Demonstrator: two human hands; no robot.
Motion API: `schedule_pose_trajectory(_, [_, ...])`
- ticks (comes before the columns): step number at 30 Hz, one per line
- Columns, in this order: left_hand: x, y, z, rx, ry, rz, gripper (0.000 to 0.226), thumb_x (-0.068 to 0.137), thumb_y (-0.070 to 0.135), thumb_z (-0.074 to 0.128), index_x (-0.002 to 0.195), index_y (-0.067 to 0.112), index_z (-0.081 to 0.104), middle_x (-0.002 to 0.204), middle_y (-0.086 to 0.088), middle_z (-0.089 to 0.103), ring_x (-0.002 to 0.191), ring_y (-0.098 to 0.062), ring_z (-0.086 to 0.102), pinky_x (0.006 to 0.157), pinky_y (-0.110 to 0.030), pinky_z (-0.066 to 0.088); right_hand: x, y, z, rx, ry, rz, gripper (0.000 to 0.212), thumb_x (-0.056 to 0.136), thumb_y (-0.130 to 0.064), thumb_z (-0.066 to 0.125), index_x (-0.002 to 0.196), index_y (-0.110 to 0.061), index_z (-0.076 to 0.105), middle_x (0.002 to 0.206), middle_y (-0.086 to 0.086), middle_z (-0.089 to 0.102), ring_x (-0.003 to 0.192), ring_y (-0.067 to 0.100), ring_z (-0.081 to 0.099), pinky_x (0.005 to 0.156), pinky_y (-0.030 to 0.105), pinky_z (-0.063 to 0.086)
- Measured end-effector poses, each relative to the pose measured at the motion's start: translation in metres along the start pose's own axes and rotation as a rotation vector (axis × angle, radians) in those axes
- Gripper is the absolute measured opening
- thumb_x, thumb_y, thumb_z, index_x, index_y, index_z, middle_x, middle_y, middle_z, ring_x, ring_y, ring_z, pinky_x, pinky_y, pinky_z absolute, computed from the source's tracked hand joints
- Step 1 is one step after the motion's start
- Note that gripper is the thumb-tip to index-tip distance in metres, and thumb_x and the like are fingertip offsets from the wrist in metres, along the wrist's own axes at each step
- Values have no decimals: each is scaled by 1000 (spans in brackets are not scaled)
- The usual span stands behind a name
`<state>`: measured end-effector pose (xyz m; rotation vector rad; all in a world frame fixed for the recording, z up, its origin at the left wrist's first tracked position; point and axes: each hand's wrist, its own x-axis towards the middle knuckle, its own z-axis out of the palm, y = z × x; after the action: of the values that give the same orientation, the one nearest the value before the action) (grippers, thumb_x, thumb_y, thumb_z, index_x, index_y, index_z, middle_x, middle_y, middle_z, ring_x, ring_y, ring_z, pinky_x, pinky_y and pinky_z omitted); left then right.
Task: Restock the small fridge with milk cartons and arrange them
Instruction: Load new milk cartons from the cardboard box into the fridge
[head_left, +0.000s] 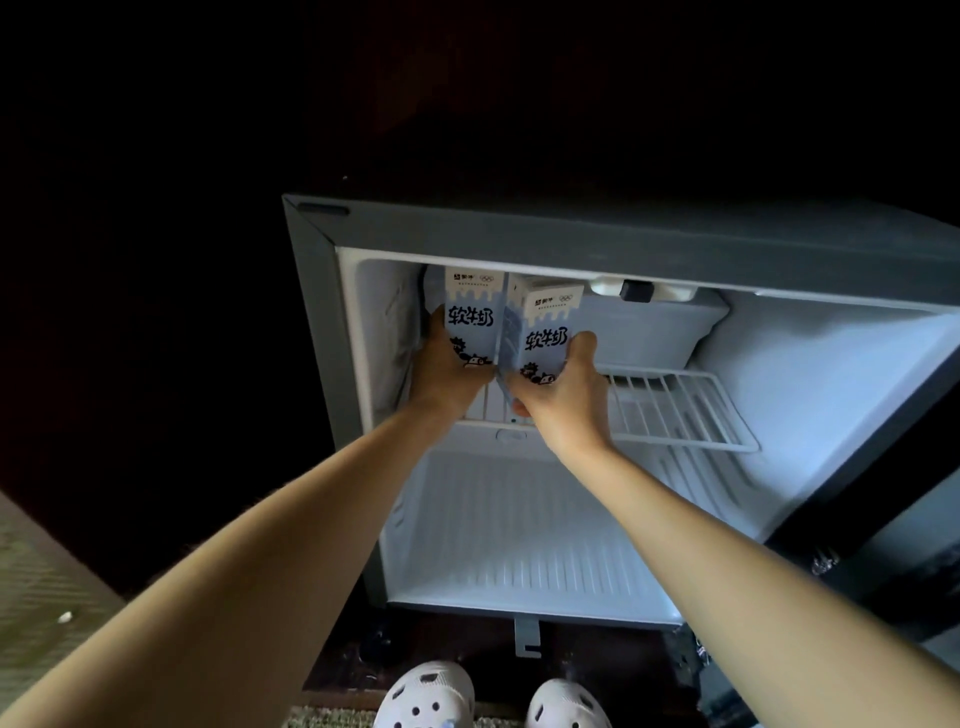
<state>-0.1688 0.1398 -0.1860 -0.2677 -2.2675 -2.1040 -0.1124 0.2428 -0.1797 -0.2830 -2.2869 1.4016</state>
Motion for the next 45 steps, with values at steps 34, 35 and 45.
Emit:
schedule_pose_trajectory(34, [-52,31,-12,505,-21,-90,73,82,-19,36,144,15,23,145,-6,39,131,-23,41,104,-25,38,-24,-29,-5,-244,-86,231,29,87,-3,55,114,6,54,118,18,59,106,33,59,91,37,49])
schedule_pose_trajectory(35, [-62,37,-17,540,-30,-75,70,81,-18,36,143,14,26,143,-9,41,128,-26,43,104,-32,41,-33,-35,-10,-260,-69,208,29,87,-2,52,115,5,54,122,18,58,110,31,57,91,35,46])
schedule_pose_trajectory(45, [-211,102,-130,800,47,-64,33,87,5,46,114,9,64,116,-14,65,107,-31,61,90,-33,48,-180,-130,1,-14,-121,236,23,86,-4,49,103,-9,63,106,10,68,101,26,63,87,28,48])
